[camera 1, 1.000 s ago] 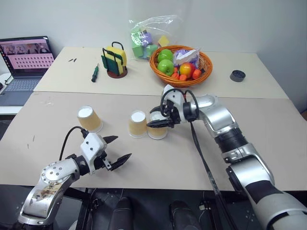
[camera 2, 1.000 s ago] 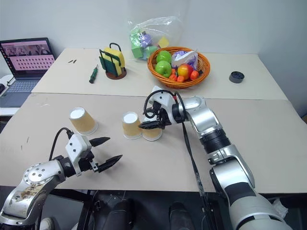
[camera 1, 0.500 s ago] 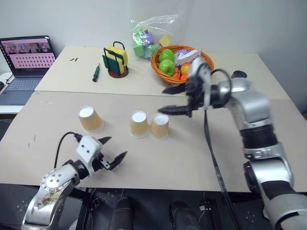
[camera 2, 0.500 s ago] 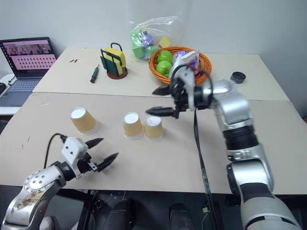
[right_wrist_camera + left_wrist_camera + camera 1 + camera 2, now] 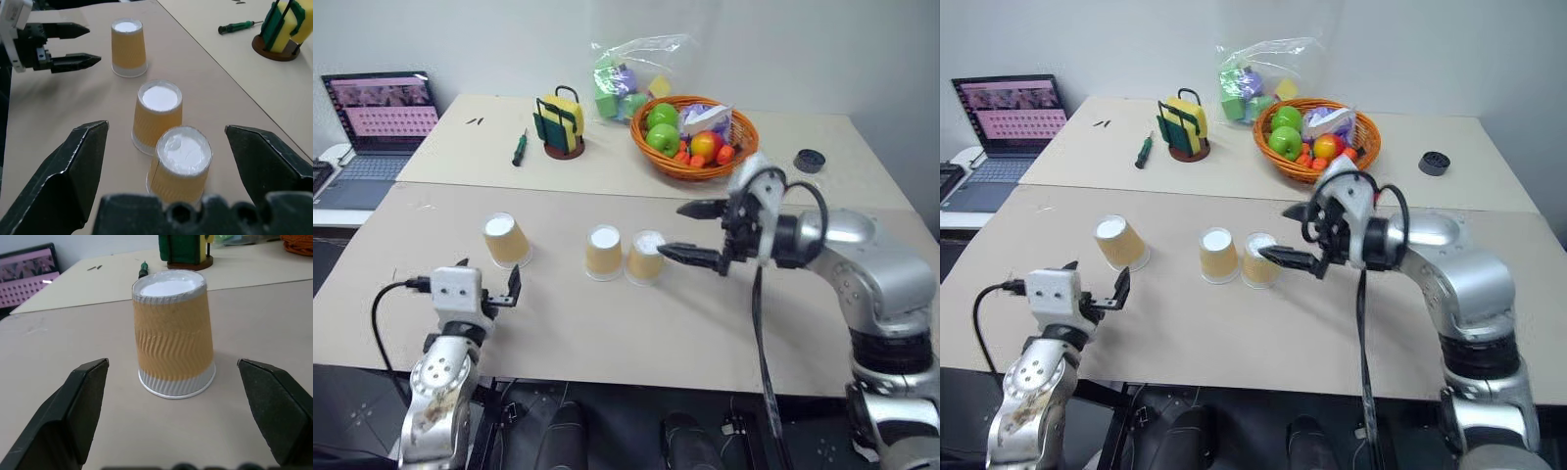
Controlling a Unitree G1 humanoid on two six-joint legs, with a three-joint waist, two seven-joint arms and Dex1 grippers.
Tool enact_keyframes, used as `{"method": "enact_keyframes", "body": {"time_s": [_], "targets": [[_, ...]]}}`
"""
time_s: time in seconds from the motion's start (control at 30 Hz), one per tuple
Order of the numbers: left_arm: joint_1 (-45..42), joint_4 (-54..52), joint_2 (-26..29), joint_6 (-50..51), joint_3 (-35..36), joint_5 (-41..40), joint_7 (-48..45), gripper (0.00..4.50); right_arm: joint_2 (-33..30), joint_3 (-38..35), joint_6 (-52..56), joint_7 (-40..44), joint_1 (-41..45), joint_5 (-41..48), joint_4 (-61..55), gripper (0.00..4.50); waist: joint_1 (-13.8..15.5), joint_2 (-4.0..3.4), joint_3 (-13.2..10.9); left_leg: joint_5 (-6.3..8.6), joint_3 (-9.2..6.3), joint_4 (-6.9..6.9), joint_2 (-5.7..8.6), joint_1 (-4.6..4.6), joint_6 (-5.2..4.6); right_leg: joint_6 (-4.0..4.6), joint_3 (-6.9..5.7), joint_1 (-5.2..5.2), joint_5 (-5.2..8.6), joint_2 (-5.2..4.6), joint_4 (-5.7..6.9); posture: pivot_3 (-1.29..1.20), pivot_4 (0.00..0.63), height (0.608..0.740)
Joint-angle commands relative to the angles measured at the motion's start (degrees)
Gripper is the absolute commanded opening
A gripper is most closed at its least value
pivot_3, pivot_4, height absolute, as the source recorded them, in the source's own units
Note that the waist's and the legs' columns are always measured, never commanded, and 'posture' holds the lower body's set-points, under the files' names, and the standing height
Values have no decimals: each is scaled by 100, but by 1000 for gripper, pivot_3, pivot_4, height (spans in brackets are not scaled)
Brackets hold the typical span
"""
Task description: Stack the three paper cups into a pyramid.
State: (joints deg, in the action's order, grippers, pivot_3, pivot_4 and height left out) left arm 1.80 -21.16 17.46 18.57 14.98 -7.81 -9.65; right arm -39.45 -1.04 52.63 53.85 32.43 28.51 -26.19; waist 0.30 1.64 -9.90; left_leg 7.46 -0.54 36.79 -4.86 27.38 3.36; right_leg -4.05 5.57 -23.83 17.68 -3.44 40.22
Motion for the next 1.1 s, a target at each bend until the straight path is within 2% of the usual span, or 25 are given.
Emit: {"method": "enact_keyframes", "body": {"time_s": [0.03, 0.43, 0.83, 1.1], "targets": [[-735, 808, 358, -323, 165, -94, -270, 4500, -279, -294, -195, 299, -482, 457, -689, 4482, 16, 2, 0, 0, -1, -2, -1, 1, 0, 1, 0, -3, 0, 2, 0, 0, 150, 675], [-1746, 1856, 543, -595, -55, -205, -782, 4500, -296, -468, -137, -204, -776, 856, -826, 4482, -95, 5, 2, 0, -6, 0, 0, -9, 0, -5, -2, 23, -3, 0, -11, 0, 150, 675], [-2666, 2994, 783, -752, -102, -208, -1202, 4500, -313, -92, -350, -422, -730, 692, -754, 4482, -95, 6, 2, 0, -9, 0, 1, -9, 0, -6, -5, 27, -3, 0, -14, 0, 150, 675], [-2766, 3121, 707, -743, -190, -231, -1317, 4500, -306, 69, -450, -538, -795, 608, -768, 4482, -96, 6, 2, 0, -9, -1, 1, -9, 0, -6, -5, 28, -3, 0, -14, 0, 150, 675]]}}
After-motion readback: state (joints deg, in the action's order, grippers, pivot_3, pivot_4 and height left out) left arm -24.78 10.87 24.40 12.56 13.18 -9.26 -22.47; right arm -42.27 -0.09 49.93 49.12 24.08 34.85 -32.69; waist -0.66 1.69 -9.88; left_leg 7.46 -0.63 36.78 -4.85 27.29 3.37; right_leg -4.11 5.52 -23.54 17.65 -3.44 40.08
